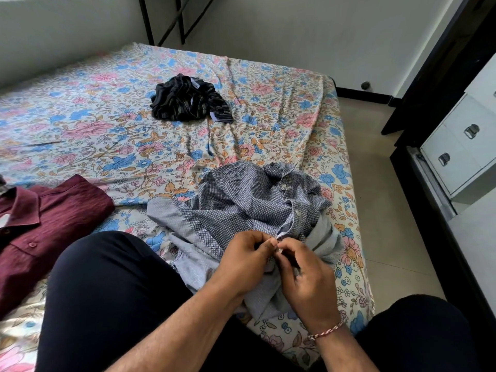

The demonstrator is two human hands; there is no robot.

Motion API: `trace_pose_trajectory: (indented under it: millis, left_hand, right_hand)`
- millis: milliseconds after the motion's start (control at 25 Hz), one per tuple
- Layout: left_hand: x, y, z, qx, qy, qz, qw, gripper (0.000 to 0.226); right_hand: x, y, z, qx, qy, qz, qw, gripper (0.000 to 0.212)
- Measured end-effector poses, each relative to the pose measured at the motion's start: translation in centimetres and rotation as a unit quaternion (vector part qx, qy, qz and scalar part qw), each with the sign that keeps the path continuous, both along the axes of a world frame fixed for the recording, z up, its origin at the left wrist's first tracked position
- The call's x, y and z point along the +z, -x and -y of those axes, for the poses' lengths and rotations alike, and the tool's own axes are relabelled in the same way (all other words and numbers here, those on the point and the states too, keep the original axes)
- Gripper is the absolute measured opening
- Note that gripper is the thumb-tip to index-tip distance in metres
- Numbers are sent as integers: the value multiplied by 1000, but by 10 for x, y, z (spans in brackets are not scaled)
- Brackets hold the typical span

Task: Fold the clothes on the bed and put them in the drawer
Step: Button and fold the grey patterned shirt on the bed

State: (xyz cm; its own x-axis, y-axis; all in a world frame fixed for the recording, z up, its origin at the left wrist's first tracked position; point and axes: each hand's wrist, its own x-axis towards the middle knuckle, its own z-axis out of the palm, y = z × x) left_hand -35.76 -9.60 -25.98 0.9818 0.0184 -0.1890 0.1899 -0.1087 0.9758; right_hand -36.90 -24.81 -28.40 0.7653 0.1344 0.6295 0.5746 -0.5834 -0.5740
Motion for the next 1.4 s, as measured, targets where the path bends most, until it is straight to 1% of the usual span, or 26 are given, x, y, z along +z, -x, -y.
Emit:
trace_pose_trajectory:
  millis: [40, 80, 120, 160, 200, 240, 320, 400, 480, 560, 640, 680, 720, 800, 840, 880, 920, 1000, 1040, 1080, 1160, 1240, 1280, 1320, 1360, 1400]
  left_hand:
    - [1, 2, 3, -8, -5, 4, 1000, 25]
    - [2, 4, 6, -14, 0, 10, 1000, 26]
    - [3, 6, 9, -16, 0, 21, 1000, 27]
    - [3, 7, 11, -13, -15, 39, 999, 27]
    - [4, 7, 11, -8, -49, 63, 997, 26]
    - [5, 7, 10, 1, -85, 91, 992, 25]
    - [8, 6, 5, 15, -133, 129, 983, 23]
    - [13, 6, -1, -10, -198, 163, 967, 17]
    - [22, 5, -11, -76, -302, 223, 924, 11]
    - [39, -5, -28, -179, -374, 271, 869, 14]
    - [62, -22, -50, -285, -411, 277, 820, 22]
    - [75, -32, -62, -319, -434, 279, 795, 25]
    - [87, -42, -73, -333, -455, 285, 775, 23]
    - [109, -55, -94, -325, -468, 312, 761, 15]
    - [118, -58, -102, -315, -462, 329, 761, 12]
    - [125, -60, -109, -306, -456, 344, 761, 10]
    - [133, -60, -115, -298, -456, 357, 759, 8]
    - [150, -60, -123, -272, -474, 395, 738, 5]
    - [162, -62, -127, -258, -488, 414, 724, 6]
    - [177, -65, -131, -246, -502, 429, 709, 10]
    - [214, -73, -138, -221, -515, 461, 688, 21]
    - [248, -83, -144, -198, -513, 485, 680, 26]
    - [260, -88, -147, -185, -513, 495, 677, 27]
    - [272, -92, -149, -166, -513, 506, 673, 27]
    - [282, -95, -152, -139, -508, 519, 673, 26]
    - [290, -97, -156, -107, -494, 533, 679, 26]
  right_hand:
    - [-1, -1, 1, 8, -94, -57, 994, 8]
    - [0, 0, 1, 14, -206, -132, 969, 4]
    - [0, 0, 1, 10, -292, -193, 937, 8]
    - [1, 1, 2, 11, -328, -233, 916, 10]
    - [1, 1, 5, 23, -307, -252, 917, 9]
    - [3, 2, 7, 45, -257, -262, 929, 7]
    - [10, 3, 13, 110, -163, -279, 940, 17]
    - [22, 0, 21, 123, -68, -276, 951, 20]
    - [39, -7, 30, 112, 93, -217, 965, 18]
    - [64, -16, 41, 114, 225, -178, 951, 24]
    - [93, -25, 51, 138, 276, -184, 933, 16]
    - [108, -29, 54, 148, 288, -191, 927, 10]
    - [121, -33, 56, 157, 307, -193, 919, 7]
    - [138, -36, 53, 153, 378, -172, 897, 10]
    - [142, -35, 50, 149, 397, -164, 890, 19]
    - [144, -33, 46, 163, 389, -150, 894, 29]
    - [145, -31, 43, 198, 355, -137, 903, 36]
    - [153, -23, 40, 289, 254, -146, 911, 35]
    - [162, -21, 37, 312, 227, -151, 910, 33]
    - [174, -21, 34, 313, 231, -149, 909, 32]
    - [201, -28, 28, 253, 300, -110, 913, 33]
    - [232, -45, 28, 140, 397, -49, 906, 33]
    - [247, -55, 33, 94, 420, -49, 901, 31]
    - [264, -65, 39, 70, 429, -67, 898, 28]
    - [280, -71, 47, 69, 422, -88, 900, 25]
    - [294, -76, 54, 96, 377, -118, 914, 25]
